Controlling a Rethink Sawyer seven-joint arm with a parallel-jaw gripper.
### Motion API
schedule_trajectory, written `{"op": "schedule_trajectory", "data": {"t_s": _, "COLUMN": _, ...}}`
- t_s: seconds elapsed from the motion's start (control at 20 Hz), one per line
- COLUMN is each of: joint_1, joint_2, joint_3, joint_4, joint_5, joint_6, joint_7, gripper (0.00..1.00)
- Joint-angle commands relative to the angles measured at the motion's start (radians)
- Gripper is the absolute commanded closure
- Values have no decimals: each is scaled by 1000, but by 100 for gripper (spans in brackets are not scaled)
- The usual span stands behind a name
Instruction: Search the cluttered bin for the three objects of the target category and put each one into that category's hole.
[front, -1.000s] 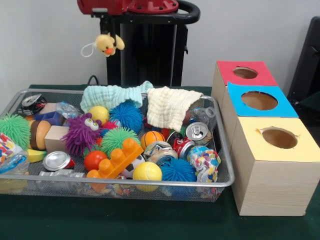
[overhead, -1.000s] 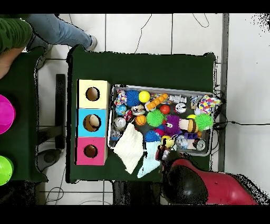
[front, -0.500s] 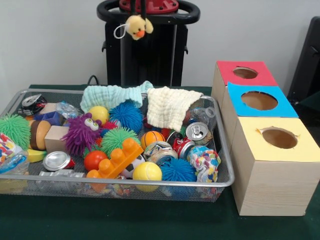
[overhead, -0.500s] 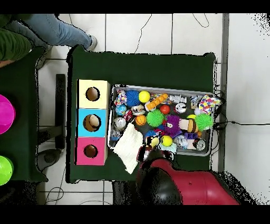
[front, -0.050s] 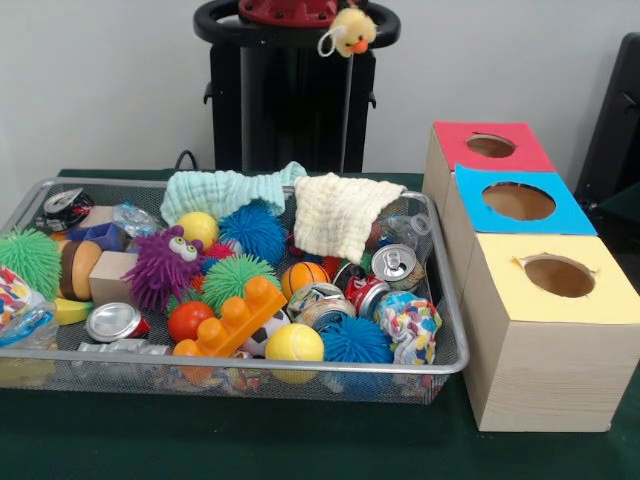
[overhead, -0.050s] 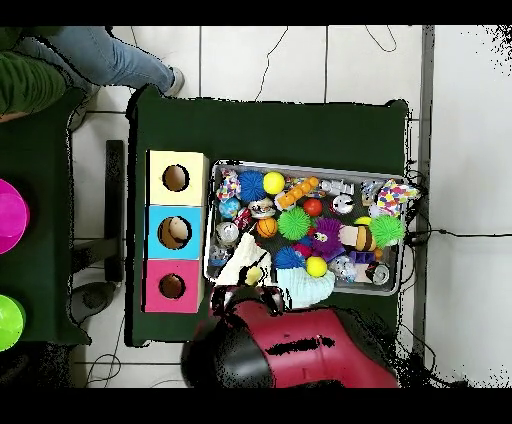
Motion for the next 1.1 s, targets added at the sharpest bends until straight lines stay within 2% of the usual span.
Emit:
{"op": "schedule_trajectory", "data": {"t_s": 0.05, "joint_1": 86, "joint_2": 46, "joint_3": -52, "joint_4": -140, "joint_5": -57, "joint_6": 161, "joint_7": 161, "gripper": 100}}
{"op": "schedule_trajectory", "data": {"t_s": 0.1, "joint_1": 127, "joint_2": 72, "joint_3": -69, "joint_4": -167, "joint_5": -96, "joint_6": 170, "joint_7": 222, "gripper": 100}}
{"op": "schedule_trajectory", "data": {"t_s": 0.35, "joint_1": 237, "joint_2": 148, "joint_3": -145, "joint_4": -230, "joint_5": -163, "joint_6": 164, "joint_7": 327, "gripper": 100}}
{"op": "schedule_trajectory", "data": {"t_s": 0.6, "joint_1": 290, "joint_2": 160, "joint_3": -227, "joint_4": -234, "joint_5": -158, "joint_6": 101, "joint_7": 331, "gripper": 100}}
{"op": "schedule_trajectory", "data": {"t_s": 0.75, "joint_1": 334, "joint_2": 195, "joint_3": -281, "joint_4": -248, "joint_5": -184, "joint_6": 71, "joint_7": 360, "gripper": 100}}
{"op": "schedule_trajectory", "data": {"t_s": 1.1, "joint_1": 412, "joint_2": 249, "joint_3": -365, "joint_4": -283, "joint_5": -186, "joint_6": 52, "joint_7": 377, "gripper": 100}}
